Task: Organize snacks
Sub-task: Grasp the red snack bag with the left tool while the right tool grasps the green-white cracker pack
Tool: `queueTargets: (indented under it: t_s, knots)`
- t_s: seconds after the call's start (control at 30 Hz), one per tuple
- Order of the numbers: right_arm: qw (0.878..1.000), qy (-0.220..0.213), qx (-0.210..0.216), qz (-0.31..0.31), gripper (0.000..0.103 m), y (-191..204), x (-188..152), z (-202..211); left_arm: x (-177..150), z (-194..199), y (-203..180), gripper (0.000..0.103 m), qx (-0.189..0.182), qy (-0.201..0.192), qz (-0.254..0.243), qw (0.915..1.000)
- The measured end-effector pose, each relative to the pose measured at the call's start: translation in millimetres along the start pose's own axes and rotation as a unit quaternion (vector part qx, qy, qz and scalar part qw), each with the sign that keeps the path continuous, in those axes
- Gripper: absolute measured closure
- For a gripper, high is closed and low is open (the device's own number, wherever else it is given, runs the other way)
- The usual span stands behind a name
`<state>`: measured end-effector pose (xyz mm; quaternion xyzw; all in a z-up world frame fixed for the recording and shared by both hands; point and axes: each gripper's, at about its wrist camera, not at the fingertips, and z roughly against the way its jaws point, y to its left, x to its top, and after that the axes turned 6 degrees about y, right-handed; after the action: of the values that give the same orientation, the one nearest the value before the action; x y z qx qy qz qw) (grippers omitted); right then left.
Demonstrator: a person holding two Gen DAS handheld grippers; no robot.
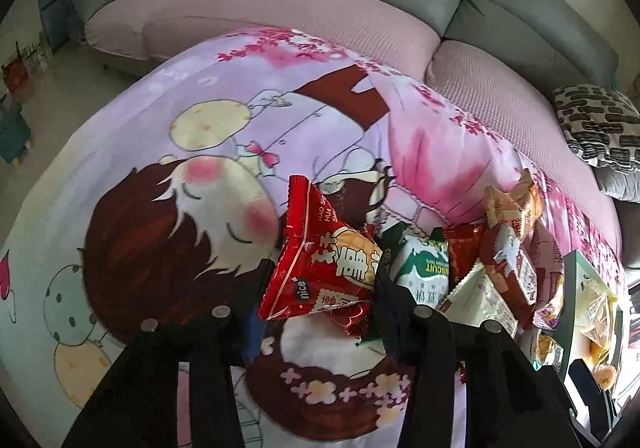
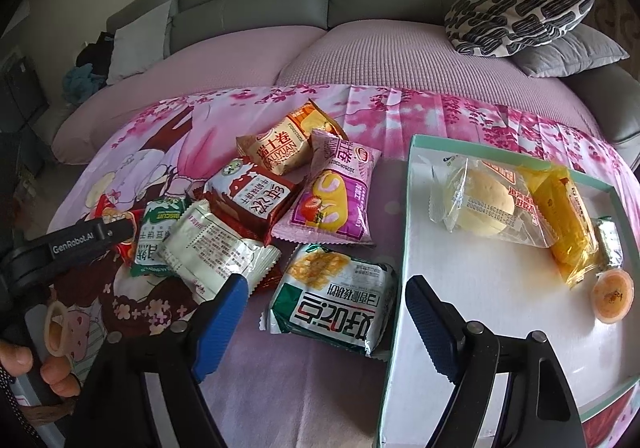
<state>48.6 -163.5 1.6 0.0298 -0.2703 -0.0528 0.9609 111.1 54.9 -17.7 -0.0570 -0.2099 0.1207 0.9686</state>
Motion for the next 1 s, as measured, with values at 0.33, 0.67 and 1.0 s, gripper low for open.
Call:
queueTargets:
  t_s: [0.33, 0.67, 1.0]
  knots:
    - [1.000, -0.002, -0.002, 0.025, 0.020, 8, -2, -1, -6, 22, 17, 0.055, -0.021, 0.001, 0.024, 0.9995]
    - [0.999, 0.018, 0.026, 0.022, 0.021, 11, -5, -9, -9, 37, 21, 0.055, -0.035, -0.010, 0.029, 0.9989]
    - [0.997, 0.029, 0.069, 0.023, 0.020, 19, -9, -14, -9, 35, 23, 0.054, -0.036, -0.004, 0.032, 0.9988]
